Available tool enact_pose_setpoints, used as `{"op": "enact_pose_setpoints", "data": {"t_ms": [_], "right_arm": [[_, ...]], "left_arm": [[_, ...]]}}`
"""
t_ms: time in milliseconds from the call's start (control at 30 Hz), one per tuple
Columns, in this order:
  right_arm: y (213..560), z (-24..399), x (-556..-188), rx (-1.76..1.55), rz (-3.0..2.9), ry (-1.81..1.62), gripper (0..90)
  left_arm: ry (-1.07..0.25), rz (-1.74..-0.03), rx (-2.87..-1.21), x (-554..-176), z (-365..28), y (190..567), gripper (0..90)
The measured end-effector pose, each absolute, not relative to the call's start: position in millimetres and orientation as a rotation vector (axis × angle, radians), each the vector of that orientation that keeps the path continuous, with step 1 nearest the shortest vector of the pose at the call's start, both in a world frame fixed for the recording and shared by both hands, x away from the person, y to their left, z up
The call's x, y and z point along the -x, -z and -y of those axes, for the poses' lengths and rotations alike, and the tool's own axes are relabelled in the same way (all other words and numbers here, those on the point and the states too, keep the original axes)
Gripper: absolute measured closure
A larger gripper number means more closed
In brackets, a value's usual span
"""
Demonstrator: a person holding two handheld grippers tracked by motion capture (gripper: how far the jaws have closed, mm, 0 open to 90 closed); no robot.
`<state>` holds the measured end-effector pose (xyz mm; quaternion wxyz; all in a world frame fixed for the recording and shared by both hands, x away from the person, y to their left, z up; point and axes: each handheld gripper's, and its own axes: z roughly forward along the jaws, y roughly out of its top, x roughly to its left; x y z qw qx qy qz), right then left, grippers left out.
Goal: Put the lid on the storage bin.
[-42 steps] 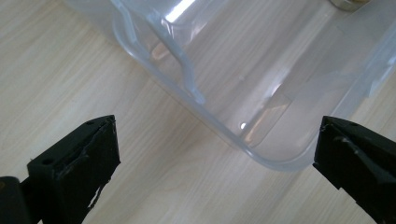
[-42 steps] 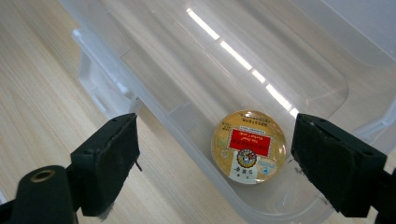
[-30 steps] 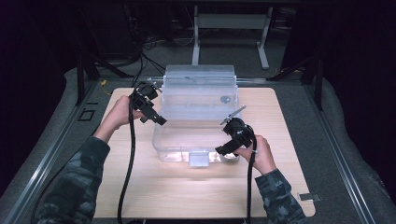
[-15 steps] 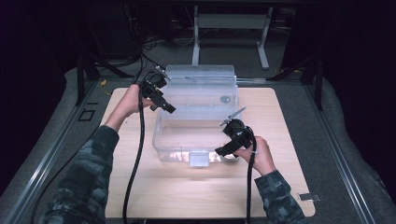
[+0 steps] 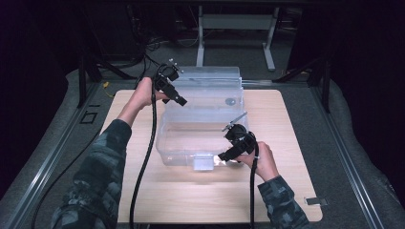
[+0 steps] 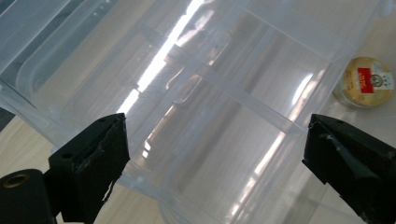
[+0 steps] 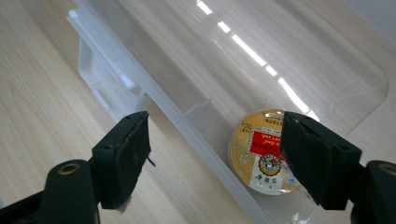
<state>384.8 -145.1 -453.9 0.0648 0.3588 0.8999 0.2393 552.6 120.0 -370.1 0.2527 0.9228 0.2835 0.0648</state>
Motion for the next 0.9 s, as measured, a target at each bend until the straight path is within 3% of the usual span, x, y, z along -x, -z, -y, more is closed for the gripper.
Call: {"op": "enact_pose_setpoints", "data": {"t_ms": [300,367,567,700,833,900], "right_arm": [[459.8,142.7,-385.1,-1.077,-2.736,-0.729,27.7],[459.5,141.7,-384.6,-1.071,-2.733,-0.730,33.7],[460.8,138.8,-384.5,-1.068,-2.731,-0.730,42.9],[467.4,136.3,-383.8,-1.065,-2.747,-0.726,53.3],[470.1,134.2,-381.5,-1.059,-2.743,-0.746,61.2],[470.6,132.9,-379.1,-1.050,-2.721,-0.741,61.7]], "left_arm": [[-0.231,-0.759,-2.507,-566.0,-111.2,379.6,12.9],[-0.228,-0.762,-2.509,-567.9,-109.3,383.2,16.3],[-0.271,-0.779,-2.504,-571.6,-103.8,392.3,37.3],[-0.329,-0.769,-2.487,-569.0,-104.9,394.5,44.2],[-0.378,-0.804,-2.447,-567.6,-108.8,395.9,60.2],[-0.362,-0.818,-2.430,-567.6,-110.3,396.3,63.7]]}}
